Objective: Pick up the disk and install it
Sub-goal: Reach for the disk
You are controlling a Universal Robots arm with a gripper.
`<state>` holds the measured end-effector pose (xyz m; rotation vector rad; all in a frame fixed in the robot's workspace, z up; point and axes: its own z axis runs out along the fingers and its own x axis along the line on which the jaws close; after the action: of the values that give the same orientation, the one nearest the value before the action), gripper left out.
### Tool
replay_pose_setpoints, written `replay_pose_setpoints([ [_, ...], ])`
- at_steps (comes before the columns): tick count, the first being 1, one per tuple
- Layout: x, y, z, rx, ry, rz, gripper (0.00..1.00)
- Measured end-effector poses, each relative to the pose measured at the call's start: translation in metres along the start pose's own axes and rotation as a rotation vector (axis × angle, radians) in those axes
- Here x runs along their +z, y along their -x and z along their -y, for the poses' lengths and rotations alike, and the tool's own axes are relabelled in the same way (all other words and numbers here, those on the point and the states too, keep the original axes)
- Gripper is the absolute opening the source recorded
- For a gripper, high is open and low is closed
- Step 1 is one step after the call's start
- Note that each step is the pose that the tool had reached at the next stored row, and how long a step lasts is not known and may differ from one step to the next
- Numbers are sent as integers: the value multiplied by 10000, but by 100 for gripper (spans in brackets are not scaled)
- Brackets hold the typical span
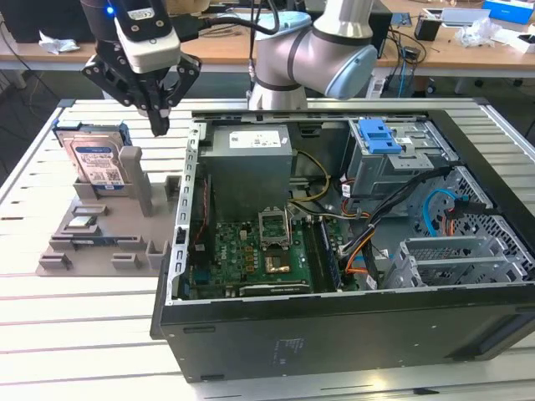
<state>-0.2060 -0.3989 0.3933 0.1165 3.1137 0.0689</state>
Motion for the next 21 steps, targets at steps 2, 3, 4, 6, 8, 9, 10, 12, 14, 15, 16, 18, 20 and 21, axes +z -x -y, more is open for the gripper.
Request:
replay_pose_setpoints([
  [2,-1,-35,2,0,0,0,10],
  [3,-1,-47,3,1,0,0,10],
  [4,-2,-67,5,1,-1,0,10],
  [6,-2,-92,7,0,1,1,10],
  [8,-4,-138,10,0,0,0,10],
  [9,-4,-148,11,0,-1,0,10],
  [10,-5,-163,12,0,-1,0,10],
  [12,-5,-186,14,0,-1,0,10],
  [14,-6,-213,16,0,0,0,10],
  [15,-6,-225,17,0,0,1,10],
  [16,-6,-238,18,1,0,1,10],
  [18,-7,-278,21,1,0,1,10],
  [20,-9,-329,24,1,0,0,10],
  [21,-10,-359,27,0,0,1,10],
])
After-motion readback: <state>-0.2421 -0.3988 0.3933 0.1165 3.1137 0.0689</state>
